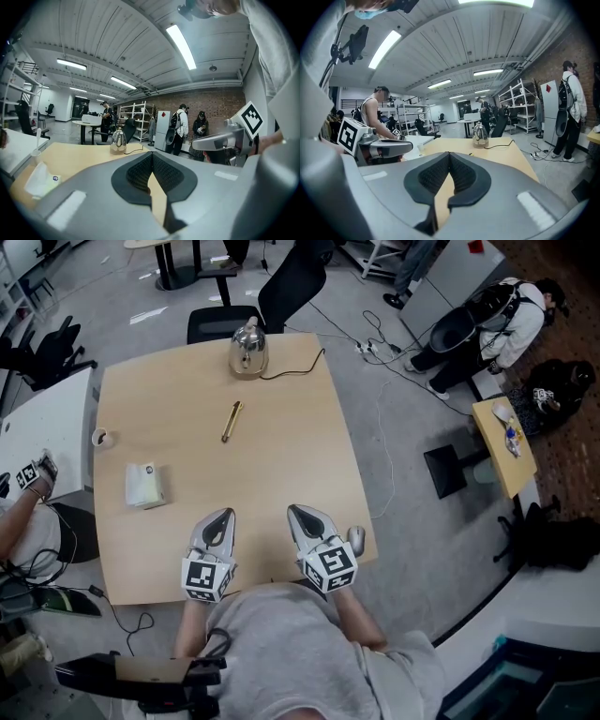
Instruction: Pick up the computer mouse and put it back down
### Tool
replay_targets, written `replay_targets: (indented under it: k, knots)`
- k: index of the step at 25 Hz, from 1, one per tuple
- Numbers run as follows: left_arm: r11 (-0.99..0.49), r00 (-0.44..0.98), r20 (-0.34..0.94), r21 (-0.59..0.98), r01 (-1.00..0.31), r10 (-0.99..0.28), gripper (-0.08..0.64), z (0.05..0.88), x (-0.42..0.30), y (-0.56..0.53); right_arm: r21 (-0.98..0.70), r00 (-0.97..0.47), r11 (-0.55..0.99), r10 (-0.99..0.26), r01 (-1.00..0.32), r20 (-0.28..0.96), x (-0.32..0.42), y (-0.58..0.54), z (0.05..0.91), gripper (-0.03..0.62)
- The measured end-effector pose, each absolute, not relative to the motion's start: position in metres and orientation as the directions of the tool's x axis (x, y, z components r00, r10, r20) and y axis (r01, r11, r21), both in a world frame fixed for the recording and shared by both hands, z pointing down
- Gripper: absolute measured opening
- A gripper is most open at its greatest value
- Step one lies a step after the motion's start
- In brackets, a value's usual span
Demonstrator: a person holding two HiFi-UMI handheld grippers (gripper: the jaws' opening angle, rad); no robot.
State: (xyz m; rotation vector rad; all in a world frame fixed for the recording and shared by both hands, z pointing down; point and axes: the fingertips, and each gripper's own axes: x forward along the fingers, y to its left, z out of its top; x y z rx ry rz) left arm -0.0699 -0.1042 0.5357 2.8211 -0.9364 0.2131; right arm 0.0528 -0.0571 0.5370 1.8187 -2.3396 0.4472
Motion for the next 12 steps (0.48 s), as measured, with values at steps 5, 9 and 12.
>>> replay_targets:
  k: [5, 9, 12]
  knots:
    - [-0.790, 0.793, 0.189, 0.108, -0.603, -0.580, 0.020, 0.5355, -0.0703, -0.1042, -0.148, -0.258, 0.222, -0.919, -0.964, 0.299, 0.0532, -0.0571, 0.5390, 0.006]
    - [-0.788, 0.791, 0.189, 0.109, -0.605, -0.581, 0.020, 0.5353, -0.0711, -0.1044, -0.147, -0.258, 0.222, -0.919, -0.964, 0.300, 0.0531, -0.0571, 0.5393, 0.006]
    - [-0.787, 0.790, 0.191, 0.110, -0.607, -0.582, 0.020, 0.5356, -0.0731, -0.1046, -0.147, -0.258, 0.222, -0.918, -0.964, 0.301, 0.0517, -0.0568, 0.5398, 0.006]
